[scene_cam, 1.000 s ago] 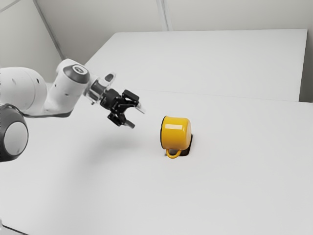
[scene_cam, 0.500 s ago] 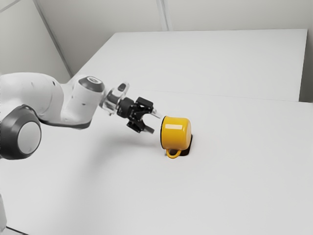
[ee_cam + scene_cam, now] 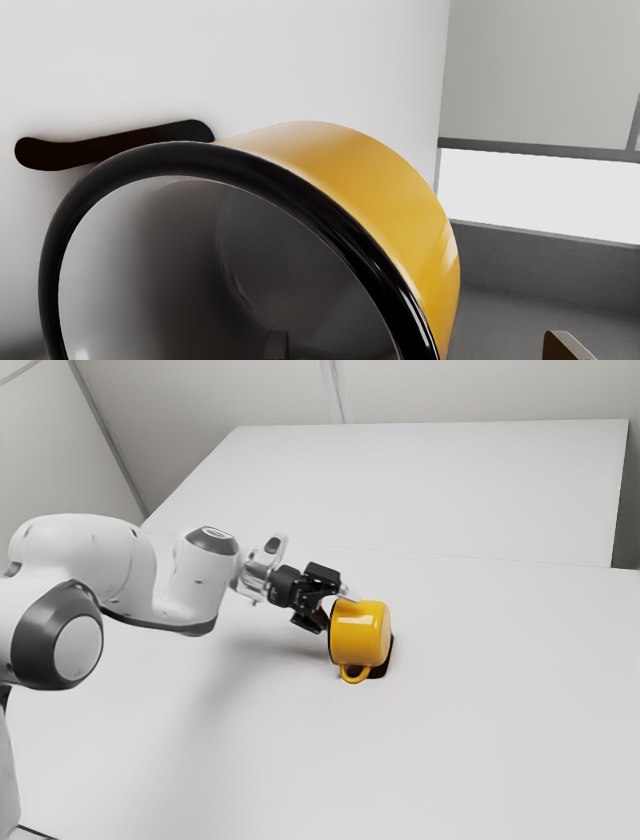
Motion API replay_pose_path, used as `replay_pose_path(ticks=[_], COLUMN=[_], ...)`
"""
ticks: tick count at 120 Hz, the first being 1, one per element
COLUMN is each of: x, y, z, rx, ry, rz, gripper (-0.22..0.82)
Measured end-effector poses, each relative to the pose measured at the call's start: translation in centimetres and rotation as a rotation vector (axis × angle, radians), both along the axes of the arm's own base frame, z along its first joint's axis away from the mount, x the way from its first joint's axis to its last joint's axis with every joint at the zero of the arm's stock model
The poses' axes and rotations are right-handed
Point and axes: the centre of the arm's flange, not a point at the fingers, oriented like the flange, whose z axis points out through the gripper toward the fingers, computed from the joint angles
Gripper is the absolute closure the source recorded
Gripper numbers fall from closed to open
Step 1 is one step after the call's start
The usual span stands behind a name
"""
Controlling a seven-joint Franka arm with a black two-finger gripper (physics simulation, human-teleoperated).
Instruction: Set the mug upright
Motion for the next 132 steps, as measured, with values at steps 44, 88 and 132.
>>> replay_pose_path(ticks=[44, 88, 132], x=[0.3, 0.5, -3.6], y=[-0.8, -0.8, -0.9], z=[0.6, 2.2, 11.7], rx=[-0.004, 0.01, 0.378], ry=[-0.039, -0.077, -0.179], rz=[0.026, 0.021, -0.176], gripper=[0.52, 0.74, 0.76])
